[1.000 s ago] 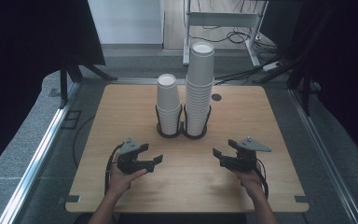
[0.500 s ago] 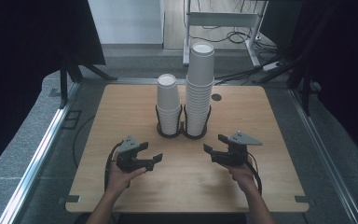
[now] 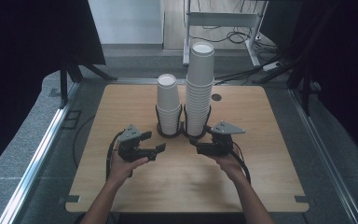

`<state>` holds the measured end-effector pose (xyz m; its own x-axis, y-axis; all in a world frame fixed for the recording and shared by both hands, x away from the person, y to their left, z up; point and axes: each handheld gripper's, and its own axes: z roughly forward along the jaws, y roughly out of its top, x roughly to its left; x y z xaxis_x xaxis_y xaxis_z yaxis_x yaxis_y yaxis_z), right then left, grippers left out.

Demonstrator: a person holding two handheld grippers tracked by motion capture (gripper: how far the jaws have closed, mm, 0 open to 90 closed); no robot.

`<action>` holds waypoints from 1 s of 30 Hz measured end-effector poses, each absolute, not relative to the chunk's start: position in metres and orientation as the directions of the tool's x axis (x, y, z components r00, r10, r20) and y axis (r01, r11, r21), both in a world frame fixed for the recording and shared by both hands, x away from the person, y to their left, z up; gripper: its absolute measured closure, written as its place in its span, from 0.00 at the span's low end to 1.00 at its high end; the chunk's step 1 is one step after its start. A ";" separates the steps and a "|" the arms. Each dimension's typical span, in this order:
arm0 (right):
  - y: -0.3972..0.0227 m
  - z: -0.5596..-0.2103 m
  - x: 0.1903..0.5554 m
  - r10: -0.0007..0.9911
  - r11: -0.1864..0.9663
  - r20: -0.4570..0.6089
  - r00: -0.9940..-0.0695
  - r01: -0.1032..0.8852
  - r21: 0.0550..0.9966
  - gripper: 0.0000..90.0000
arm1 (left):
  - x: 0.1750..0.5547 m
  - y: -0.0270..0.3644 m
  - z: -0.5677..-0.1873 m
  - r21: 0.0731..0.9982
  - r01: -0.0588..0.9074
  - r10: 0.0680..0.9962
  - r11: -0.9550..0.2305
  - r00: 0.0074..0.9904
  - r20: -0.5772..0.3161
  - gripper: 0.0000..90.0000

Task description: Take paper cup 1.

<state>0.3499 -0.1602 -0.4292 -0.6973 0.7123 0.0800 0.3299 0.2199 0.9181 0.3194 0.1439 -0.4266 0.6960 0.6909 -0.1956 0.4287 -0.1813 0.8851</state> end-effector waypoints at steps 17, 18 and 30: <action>-0.122 -0.421 0.375 0.672 0.242 0.069 -0.737 0.308 0.920 0.27 | 0.336 0.146 -0.402 0.888 0.426 0.705 -0.174 0.683 -0.190 0.22; -0.118 -0.421 0.378 0.668 0.247 0.064 -0.741 0.302 0.921 0.28 | 0.340 0.146 -0.400 0.887 0.429 0.708 -0.169 0.679 -0.194 0.22; -0.102 -0.424 0.397 0.669 0.233 0.082 -0.739 0.312 0.921 0.34 | 0.363 0.146 -0.387 0.897 0.418 0.748 -0.143 0.639 -0.178 0.22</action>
<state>0.3968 -0.1024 -0.4235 -0.7390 0.6687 0.0816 0.3121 0.2325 0.9212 0.3626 0.1463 -0.3868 0.6389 0.7483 -0.1785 0.4183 -0.1432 0.8969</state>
